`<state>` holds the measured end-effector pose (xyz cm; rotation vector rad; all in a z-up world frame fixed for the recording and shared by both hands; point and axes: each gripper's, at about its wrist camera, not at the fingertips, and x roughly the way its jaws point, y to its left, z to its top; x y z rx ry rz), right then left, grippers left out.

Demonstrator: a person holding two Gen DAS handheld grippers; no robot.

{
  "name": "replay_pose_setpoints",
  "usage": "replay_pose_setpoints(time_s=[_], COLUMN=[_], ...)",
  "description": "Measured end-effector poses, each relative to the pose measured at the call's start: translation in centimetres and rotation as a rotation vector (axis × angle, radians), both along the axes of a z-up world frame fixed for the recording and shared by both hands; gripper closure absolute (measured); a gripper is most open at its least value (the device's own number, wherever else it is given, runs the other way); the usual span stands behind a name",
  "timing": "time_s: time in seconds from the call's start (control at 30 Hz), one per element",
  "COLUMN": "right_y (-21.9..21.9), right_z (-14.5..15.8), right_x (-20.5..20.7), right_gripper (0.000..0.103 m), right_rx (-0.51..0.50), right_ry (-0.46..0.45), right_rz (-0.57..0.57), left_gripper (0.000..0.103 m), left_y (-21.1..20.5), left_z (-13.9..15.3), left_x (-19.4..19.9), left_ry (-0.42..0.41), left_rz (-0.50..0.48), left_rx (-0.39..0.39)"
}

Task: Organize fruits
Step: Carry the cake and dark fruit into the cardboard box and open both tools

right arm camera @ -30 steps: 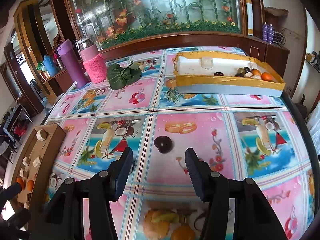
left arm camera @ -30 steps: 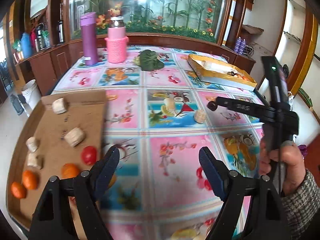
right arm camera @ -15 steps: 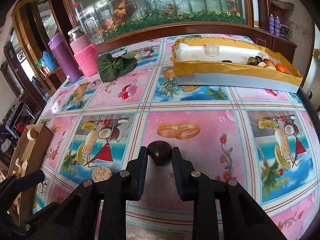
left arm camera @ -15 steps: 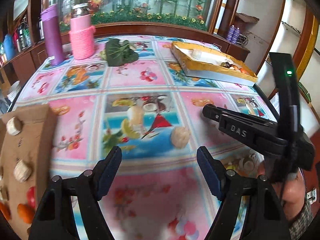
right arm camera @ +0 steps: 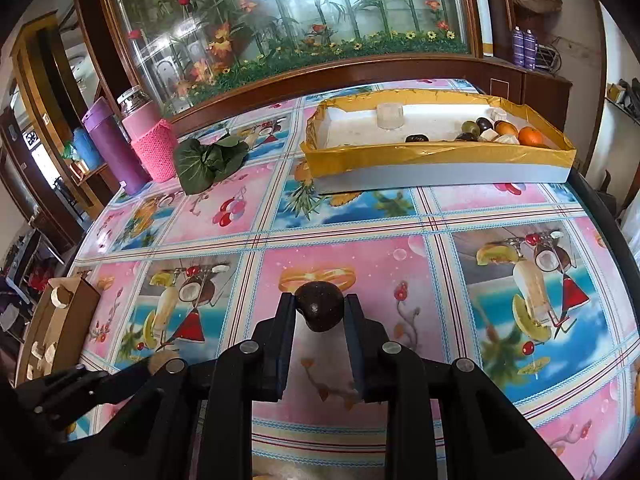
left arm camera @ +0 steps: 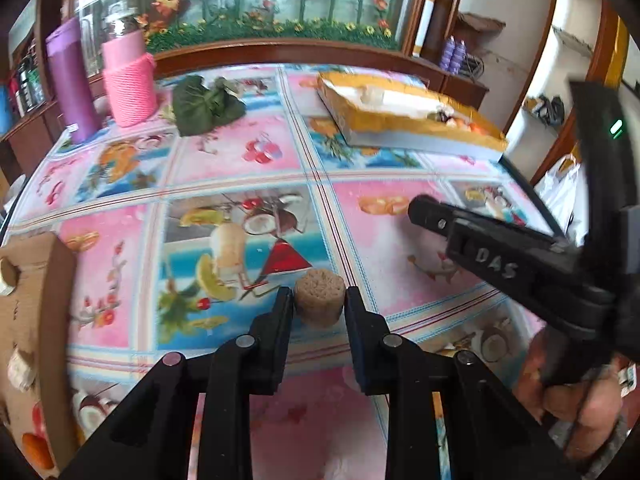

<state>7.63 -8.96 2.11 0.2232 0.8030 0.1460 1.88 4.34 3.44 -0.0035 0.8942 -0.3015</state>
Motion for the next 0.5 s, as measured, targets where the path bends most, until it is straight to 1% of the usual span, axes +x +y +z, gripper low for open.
replay_pose_setpoints(time_s=[0.1,0.2,0.37,0.5], right_y=[0.1,0.2,0.6,1.2], right_z=[-0.1,-0.3,-0.6,-0.5], right_x=[-0.1,-0.2,-0.6,-0.9], right_gripper=[0.077,0.077,0.077,0.077], right_rx=[0.005,-0.004,-0.012,-0.032], right_ry=[0.000,-0.002,-0.001,-0.012], right_rz=[-0.004,-0.011,-0.022,-0.017], left_gripper=[0.078,0.078,0.078,0.077], left_y=[2.8,6.9,13.8,18.4], left_z=[1.9,3.4,4.4,4.9], left_x=[-1.8,-3.8,-6.8,-9.4], left_ry=[-0.030,-0.058,-0.087,-0.101], left_rz=[0.048,0.128,0.291,0.387], left_rx=[-0.013,-0.010,-0.003,-0.032])
